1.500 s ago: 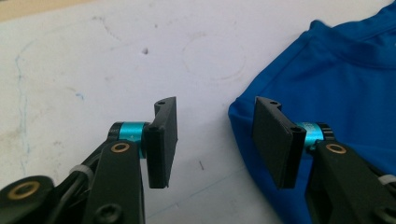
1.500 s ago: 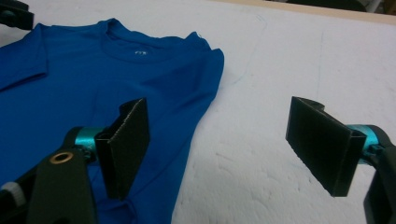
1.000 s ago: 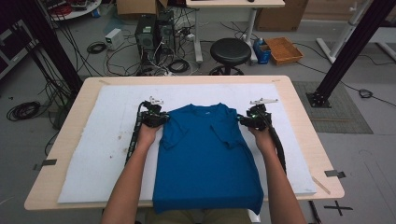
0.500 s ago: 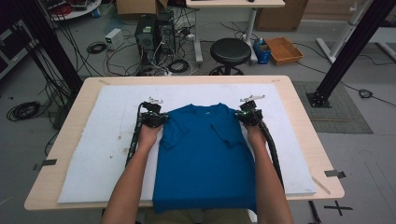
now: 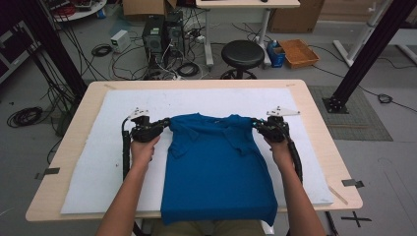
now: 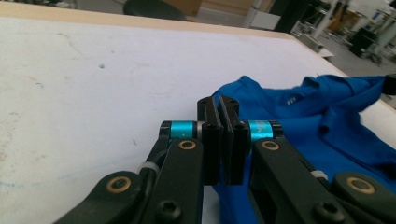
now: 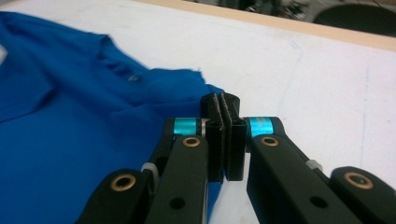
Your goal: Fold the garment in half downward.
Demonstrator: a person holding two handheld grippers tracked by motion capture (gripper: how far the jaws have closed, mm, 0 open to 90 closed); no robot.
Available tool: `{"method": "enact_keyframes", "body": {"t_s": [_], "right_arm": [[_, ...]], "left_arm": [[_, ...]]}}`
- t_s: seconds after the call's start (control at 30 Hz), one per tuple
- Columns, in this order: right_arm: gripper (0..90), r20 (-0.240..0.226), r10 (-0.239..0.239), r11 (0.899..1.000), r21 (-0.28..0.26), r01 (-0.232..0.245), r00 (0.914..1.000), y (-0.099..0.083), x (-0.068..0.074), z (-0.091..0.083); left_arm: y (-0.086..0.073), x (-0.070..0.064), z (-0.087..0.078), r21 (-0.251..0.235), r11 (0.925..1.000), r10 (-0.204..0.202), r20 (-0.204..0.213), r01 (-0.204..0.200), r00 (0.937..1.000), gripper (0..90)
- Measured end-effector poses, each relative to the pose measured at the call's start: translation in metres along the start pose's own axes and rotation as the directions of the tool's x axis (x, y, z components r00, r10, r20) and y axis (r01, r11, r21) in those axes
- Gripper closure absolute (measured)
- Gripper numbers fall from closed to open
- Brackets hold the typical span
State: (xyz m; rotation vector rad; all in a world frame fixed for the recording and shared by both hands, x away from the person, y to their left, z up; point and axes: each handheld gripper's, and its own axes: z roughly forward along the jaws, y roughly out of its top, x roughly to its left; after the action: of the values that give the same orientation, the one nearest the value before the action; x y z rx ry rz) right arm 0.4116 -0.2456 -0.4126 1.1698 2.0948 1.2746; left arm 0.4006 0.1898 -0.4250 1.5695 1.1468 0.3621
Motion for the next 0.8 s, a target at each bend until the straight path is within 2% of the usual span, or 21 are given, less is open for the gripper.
{"method": "enact_keyframes", "body": {"t_s": [0.07, 0.1, 0.17, 0.2, 0.23, 0.27, 0.33, 0.43, 0.5, 0.53, 0.57, 0.63, 0.7, 0.73, 0.77, 0.8], "right_arm": [[89.3, -0.013, -0.037, 0.999, -0.008, 0.037, 0.9992, -0.009, 0.005, -0.018], [89.3, -0.018, -0.029, 0.999, -0.02, 0.029, 0.9994, -0.012, 0.006, -0.024], [89.3, -0.027, -0.021, 0.999, -0.03, 0.02, 0.9994, -0.015, 0.006, -0.03], [89.3, -0.053, -0.005, 0.999, -0.047, 0.002, 0.9986, -0.02, 0.005, -0.042], [89.3, -0.053, -0.005, 0.999, -0.047, 0.002, 0.9986, -0.02, 0.005, -0.042], [89.4, -0.083, -0.002, 0.999, -0.043, -0.001, 0.9966, -0.024, 0.008, -0.052], [89.3, -0.095, -0.012, 0.999, -0.038, 0.009, 0.9954, -0.026, 0.01, -0.057], [89.4, -0.14, -0.011, 1.0, -0.023, 0.008, 0.9901, -0.033, 0.018, -0.07], [89.3, -0.156, -0.018, 1.0, -0.011, 0.017, 0.9875, -0.037, 0.022, -0.076], [89.3, -0.162, -0.018, 1.0, 0.015, 0.02, 0.9866, -0.044, 0.026, -0.081], [89.3, -0.162, -0.018, 1.0, 0.015, 0.02, 0.9866, -0.044, 0.026, -0.081], [89.3, -0.174, -0.01, 0.998, 0.055, 0.019, 0.9846, -0.057, 0.029, -0.088], [89.3, -0.178, -0.013, 0.997, 0.068, 0.026, 0.9839, -0.061, 0.031, -0.091], [89.3, -0.199, -0.008, 0.995, 0.094, 0.027, 0.9799, -0.067, 0.033, -0.096], [89.3, -0.199, -0.008, 0.995, 0.094, 0.027, 0.9799, -0.067, 0.033, -0.096], [89.3, -0.217, -0.002, 0.993, 0.114, 0.027, 0.9761, -0.075, 0.037, -0.102]], "left_arm": [[-0.003, -0.006, -0.017, -0.021, 0.9996, 0.018, 0.039, -0.017, 0.9991, 87.6], [-0.003, -0.006, -0.017, -0.021, 0.9996, 0.018, 0.039, -0.017, 0.9991, 87.6], [-0.005, -0.01, -0.028, -0.032, 0.9992, 0.026, 0.062, -0.024, 0.9978, 87.6], [-0.007, -0.012, -0.033, -0.036, 0.9991, 0.025, 0.073, -0.022, 0.997, 87.7], [-0.009, -0.014, -0.037, -0.033, 0.9989, 0.034, 0.088, -0.032, 0.9955, 87.7], [-0.012, -0.017, -0.042, -0.029, 0.9988, 0.042, 0.101, -0.039, 0.994, 87.6], [-0.019, -0.022, -0.05, -0.009, 0.9985, 0.055, 0.13, -0.055, 0.99, 87.6], [-0.031, -0.026, -0.061, 0.024, 0.9984, 0.046, 0.17, -0.051, 0.9843, 87.6], [-0.037, -0.029, -0.066, 0.056, 0.9973, 0.036, 0.18, -0.047, 0.983, 87.6], [-0.04, -0.032, -0.072, 0.079, 0.9944, 0.054, 0.187, -0.07, 0.9808, 87.6], [-0.04, -0.032, -0.072, 0.079, 0.9944, 0.054, 0.187, -0.07, 0.9808, 87.6], [-0.046, -0.033, -0.078, 0.109, 0.9899, 0.068, 0.192, -0.091, 0.979, 87.6], [-0.054, -0.034, -0.083, 0.134, 0.9858, 0.073, 0.203, -0.101, 0.9765, 87.6], [-0.057, -0.034, -0.085, 0.151, 0.9818, 0.082, 0.211, -0.115, 0.974, 87.6], [-0.061, -0.035, -0.087, 0.167, 0.9786, 0.082, 0.22, -0.12, 0.9721, 87.6], [-0.064, -0.037, -0.089, 0.179, 0.9751, 0.088, 0.228, -0.13, 0.9697, 87.6]]}}
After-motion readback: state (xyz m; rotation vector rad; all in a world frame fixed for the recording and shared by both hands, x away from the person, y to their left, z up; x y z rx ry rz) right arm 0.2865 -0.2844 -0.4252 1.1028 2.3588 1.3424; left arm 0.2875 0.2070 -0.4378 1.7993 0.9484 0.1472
